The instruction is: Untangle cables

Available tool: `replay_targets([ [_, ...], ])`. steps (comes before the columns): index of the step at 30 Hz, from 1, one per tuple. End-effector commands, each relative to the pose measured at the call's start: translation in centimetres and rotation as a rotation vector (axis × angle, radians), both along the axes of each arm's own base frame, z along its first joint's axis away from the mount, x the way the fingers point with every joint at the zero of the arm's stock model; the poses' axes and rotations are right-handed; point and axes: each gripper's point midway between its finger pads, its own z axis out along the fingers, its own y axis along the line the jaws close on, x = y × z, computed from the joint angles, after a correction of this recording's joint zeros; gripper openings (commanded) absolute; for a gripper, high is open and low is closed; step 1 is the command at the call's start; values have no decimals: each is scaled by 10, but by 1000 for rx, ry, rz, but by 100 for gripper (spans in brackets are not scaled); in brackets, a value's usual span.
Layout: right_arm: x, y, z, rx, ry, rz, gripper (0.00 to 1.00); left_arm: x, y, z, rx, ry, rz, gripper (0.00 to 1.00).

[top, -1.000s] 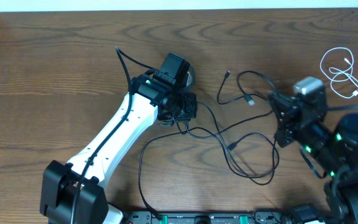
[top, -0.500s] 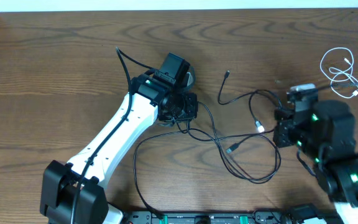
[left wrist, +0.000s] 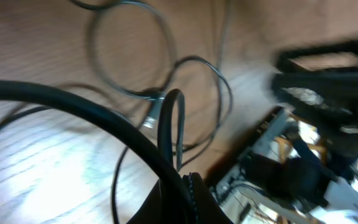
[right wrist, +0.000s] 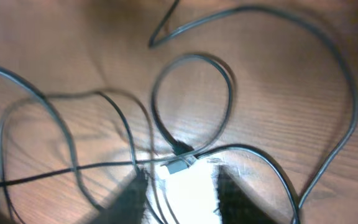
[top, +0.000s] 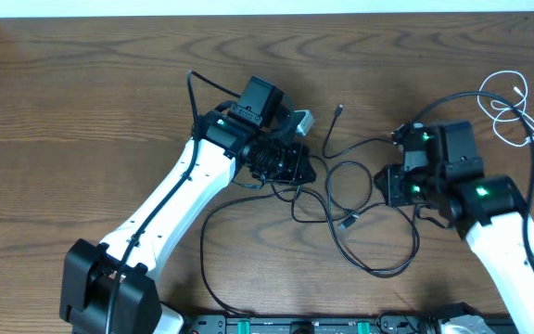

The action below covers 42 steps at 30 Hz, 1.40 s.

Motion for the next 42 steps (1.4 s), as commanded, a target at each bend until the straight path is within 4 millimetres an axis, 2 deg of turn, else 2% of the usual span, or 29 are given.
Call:
replay_targets([
  [1,1,9,-8,42,55,21,65,-11,-10,8,-88,29,-69,8],
  [3,-2,20,-11,88,76,86,76,-11,-9,9,-88,27,-67,8],
  [7,-11,45,-3,200,53,280,86,-5,-3,15,-97,32,-29,8],
  [12,-19,65,14,319,9,398,91,9,11,48,-189,62,70,8],
  [16,-29,88,45,493,-69,541,94,22,26,68,-225,89,185,8],
  [20,-30,102,73,634,-138,610,94,23,28,71,-228,155,255,8],
  [23,-22,106,81,673,-126,561,94,23,27,70,-223,224,312,8],
  [28,-14,109,88,711,-100,499,95,29,25,74,-234,391,466,8],
  [32,-18,115,90,722,-80,506,94,36,23,79,-257,472,551,8],
  [38,-27,131,87,695,-82,556,91,43,20,85,-286,475,575,8],
  [42,-32,141,91,706,-88,586,83,44,20,85,-289,472,574,8],
])
